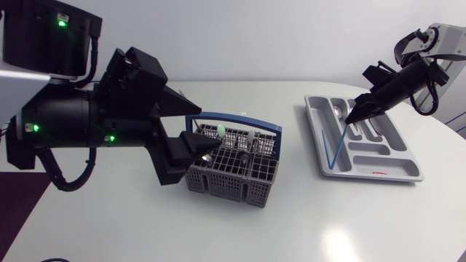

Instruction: Unload the cutlery basket into the drawer organizer.

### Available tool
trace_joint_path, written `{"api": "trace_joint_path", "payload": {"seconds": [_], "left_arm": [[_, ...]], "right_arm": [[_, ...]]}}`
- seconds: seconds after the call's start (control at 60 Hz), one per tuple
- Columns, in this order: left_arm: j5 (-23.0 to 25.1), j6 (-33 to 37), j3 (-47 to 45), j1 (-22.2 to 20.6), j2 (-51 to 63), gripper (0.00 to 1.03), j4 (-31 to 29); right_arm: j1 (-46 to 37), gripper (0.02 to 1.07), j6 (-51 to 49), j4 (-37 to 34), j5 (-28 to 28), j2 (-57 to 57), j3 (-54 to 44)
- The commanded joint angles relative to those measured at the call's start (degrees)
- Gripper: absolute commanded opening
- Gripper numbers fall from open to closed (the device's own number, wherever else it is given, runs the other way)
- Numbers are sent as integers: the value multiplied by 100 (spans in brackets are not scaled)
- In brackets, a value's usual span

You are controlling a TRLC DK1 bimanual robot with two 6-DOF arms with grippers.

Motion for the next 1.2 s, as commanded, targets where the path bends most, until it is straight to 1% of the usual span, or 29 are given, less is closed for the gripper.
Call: {"api": "trace_joint_path", "payload": {"seconds": [0.0, 0.2, 0.217, 0.25, 0.3, 0.333, 0.367, 0.433, 0.45, 0.483, 0.517, 0.583, 0.667, 0.717, 0.883, 0.967, 1.05, 1.1, 1.133, 1.183], "left_arm": [[-11, 97, -117, 34, -27, 98, 32], [-11, 89, -135, 34, -27, 98, 32], [-11, 89, -135, 43, -27, 98, 32], [-11, 80, -135, 43, -27, 98, 32], [-11, 80, -126, 52, -27, 98, 32], [-11, 80, -126, 60, -27, 98, 32], [-11, 80, -117, 69, -27, 98, 32], [-11, 80, -108, 96, -45, 98, 32], [-11, 80, -117, 113, -54, 98, 32], [-11, 80, -117, 148, -71, 98, 32], [-11, 80, -117, 192, -98, 98, 14], [-11, 89, -152, 254, -221, 98, -39], [-11, 106, -214, 315, -379, 98, -127], [-11, 141, -284, 342, -511, 98, -197], [-11, 212, -767, 394, -950, 98, -293], [-11, 370, -1057, 351, -1205, 98, -320], [-11, 598, -1295, 122, -1434, 98, -285], [-37, 722, -1391, -45, -1434, 98, -170], [-134, 818, -1444, -168, -1416, 98, -100], [-512, 1003, -1532, -537, -1276, 98, 137]], "right_arm": [[-21, 8, 134, 99, -72, 404, 298], [-30, 9, 494, 626, -248, 1072, 711], [-30, 10, 538, 688, -230, 1099, 720], [-30, 17, 679, 829, -230, 1248, 817], [-30, 22, 784, 934, -221, 1371, 878], [-30, 29, 872, 1048, -204, 1415, 887], [-30, 42, 898, 1110, -212, 1441, 896], [-21, 73, 898, 1206, -256, 1362, 825], [-21, 78, 898, 1242, -265, 1310, 790], [-12, 86, 898, 1338, -309, 1178, 685], [-4, 90, 916, 1470, -318, 1002, 535], [49, 95, 916, 1743, -371, 483, 105], [146, 95, 916, 1997, -423, -97, -361], [225, 95, 916, 2112, -546, -457, -634], [612, 95, 916, 2305, -960, -1389, -1512], [875, 95, 872, 2542, -1030, -1960, -2119], [1183, 95, 811, 2780, -1021, -2540, -2752], [1306, 95, 793, 2806, -1021, -2777, -3007], [1385, 95, 767, 2806, -1021, -2953, -3182], [1473, 95, 731, 2806, -1021, -3164, -3428]]}}
